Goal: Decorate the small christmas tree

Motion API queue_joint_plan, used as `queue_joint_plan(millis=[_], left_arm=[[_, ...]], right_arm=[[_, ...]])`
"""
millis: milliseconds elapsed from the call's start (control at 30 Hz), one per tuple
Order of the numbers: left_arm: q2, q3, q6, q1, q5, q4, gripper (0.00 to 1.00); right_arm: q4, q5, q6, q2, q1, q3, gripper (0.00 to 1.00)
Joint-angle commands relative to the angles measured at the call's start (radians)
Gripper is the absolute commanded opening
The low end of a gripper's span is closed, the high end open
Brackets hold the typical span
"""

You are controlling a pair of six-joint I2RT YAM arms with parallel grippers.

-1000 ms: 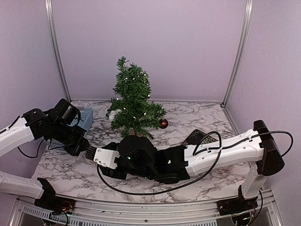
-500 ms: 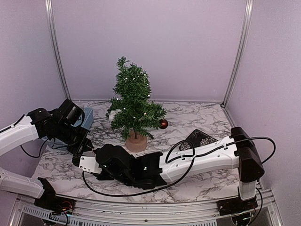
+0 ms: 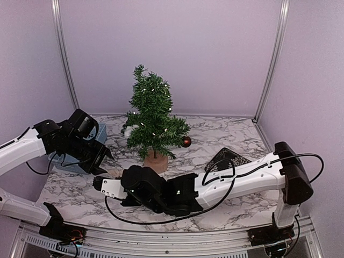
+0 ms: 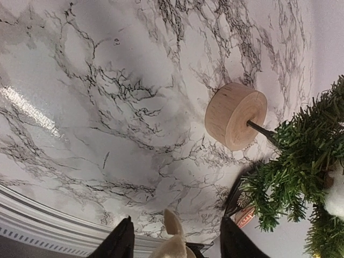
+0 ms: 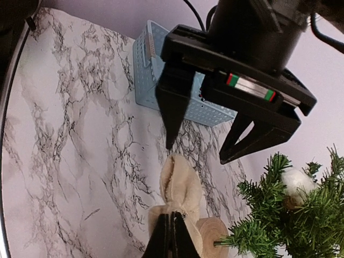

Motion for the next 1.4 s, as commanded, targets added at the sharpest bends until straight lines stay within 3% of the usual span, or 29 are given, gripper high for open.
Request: queue_joint_plan(millis=[0,200,267,433,667,767,933,1033,1200,1367], left_arm=[[0.001,0.009,0.095,-0.005,-0.025,0.037,0.64],[-0.028,0.008,0.240,-0.002,-0.060,0.113,0.97],[-0.054,-0.014,0.282,-0.002,-0.066,0.168,0.99],[-0.137,-0.133,0.329,0.000,-0.054,0.345,0.99],[-0.185,-0.224,0.370,-0.001,0.006,0.557,0.99],[-0.223,-0.217,0.563,-0.021,-0.008,0.629,0.99],[-0.348,-0.234,1.003,-0.072,0.020,0.709,0.86],[-0.416,-0.280,1.194,-0.103,0.068,0.724,0.80],[-0.411,-0.342,1.379,-0.276,0.000,0.778,0.74],[-0.246,-0.297,1.518,-0.455,-0.072,0.880,0.70]], right_arm=[[0.032,-0.142,0.130,-0.149,-0.027,-0.073,0.00],[0.097,-0.462,0.357,-0.402,-0.131,-0.307,0.00],[0.130,-0.577,0.429,-0.499,-0.172,-0.387,0.00],[0.111,-0.765,0.503,-0.646,-0.286,-0.518,0.00],[0.071,-1.050,0.538,-0.749,-0.513,-0.552,0.00],[0.102,-1.157,0.597,-0.730,-0.570,-0.557,0.00],[0.107,-1.256,0.614,-0.699,-0.580,-0.538,0.00],[0.123,-1.281,0.633,-0.706,-0.583,-0.544,0.00],[0.131,-1.323,0.658,-0.699,-0.586,-0.543,0.00],[0.133,-1.357,0.678,-0.676,-0.586,-0.537,0.00]])
